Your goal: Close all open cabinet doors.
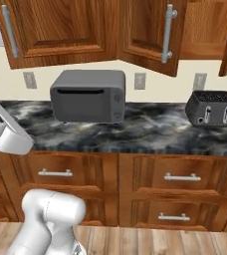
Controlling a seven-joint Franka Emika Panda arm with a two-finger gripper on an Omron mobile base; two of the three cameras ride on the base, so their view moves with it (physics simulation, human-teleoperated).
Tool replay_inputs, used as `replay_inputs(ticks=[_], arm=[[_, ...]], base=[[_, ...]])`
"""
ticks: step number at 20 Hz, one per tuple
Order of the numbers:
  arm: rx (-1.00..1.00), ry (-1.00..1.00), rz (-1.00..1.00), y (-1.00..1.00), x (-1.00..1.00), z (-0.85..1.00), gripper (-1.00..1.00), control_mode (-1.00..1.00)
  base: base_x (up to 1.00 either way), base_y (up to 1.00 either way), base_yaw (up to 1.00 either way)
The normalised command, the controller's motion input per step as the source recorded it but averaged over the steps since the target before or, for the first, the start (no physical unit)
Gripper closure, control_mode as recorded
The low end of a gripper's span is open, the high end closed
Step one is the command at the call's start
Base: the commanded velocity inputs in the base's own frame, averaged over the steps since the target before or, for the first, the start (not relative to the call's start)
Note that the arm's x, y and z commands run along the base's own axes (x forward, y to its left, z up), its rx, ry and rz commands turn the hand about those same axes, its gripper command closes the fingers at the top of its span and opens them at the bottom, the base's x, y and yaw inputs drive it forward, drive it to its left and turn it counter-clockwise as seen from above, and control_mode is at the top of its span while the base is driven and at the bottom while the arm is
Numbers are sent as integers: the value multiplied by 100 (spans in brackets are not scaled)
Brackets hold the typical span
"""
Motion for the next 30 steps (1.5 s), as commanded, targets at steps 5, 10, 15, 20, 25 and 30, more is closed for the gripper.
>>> replay_inputs(ticks=[5, 10, 15, 20, 25, 30], arm=[[0, 0, 0, 0, 0, 0, -100, 100], [0, 0, 0, 0, 0, 0, -100, 100], [0, 0, 0, 0, 0, 0, -100, 100], [0, 0, 0, 0, 0, 0, -100, 100], [0, 0, 0, 0, 0, 0, -100, 100], [0, 0, 0, 0, 0, 0, -100, 100]], base=[[20, 36, 23], [18, 5, 27], [30, 7, 31], [64, 1, 32], [68, -1, 16], [56, 0, 6]])
